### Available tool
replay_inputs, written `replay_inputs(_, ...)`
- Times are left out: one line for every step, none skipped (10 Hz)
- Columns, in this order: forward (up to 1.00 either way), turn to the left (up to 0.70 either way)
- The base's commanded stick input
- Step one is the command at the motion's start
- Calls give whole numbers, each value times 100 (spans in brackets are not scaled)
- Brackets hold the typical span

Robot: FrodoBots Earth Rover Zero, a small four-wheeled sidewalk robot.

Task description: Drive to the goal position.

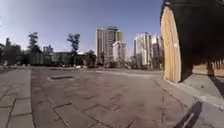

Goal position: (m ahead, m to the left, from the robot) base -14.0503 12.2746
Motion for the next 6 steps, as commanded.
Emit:
replay_inputs(67, -1)
replay_inputs(67, 0)
replay_inputs(67, 0)
replay_inputs(67, 0)
replay_inputs(67, 0)
replay_inputs(67, 0)
